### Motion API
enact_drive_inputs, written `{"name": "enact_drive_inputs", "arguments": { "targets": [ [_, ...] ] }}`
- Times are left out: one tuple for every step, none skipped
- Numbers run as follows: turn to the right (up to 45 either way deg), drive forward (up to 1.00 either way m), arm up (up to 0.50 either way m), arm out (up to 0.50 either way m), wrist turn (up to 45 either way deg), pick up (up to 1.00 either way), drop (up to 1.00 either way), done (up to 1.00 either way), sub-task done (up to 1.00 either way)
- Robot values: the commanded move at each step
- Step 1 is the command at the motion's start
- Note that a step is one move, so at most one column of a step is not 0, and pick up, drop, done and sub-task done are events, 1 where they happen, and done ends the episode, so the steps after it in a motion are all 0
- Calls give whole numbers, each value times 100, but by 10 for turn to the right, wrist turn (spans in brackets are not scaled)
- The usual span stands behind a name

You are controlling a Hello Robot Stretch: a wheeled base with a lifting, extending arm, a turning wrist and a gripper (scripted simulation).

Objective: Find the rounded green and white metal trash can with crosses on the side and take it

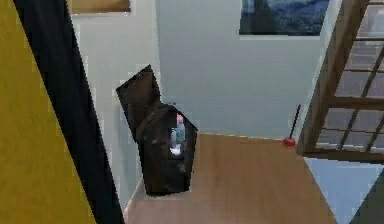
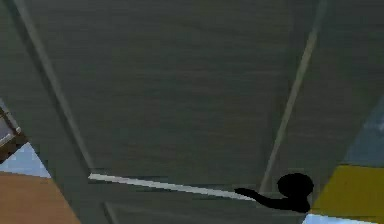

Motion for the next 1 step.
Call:
{"name": "enact_drive_inputs", "arguments": {
  "targets": [
    [0,70,0,0,0,0,0,0,0]
  ]
}}
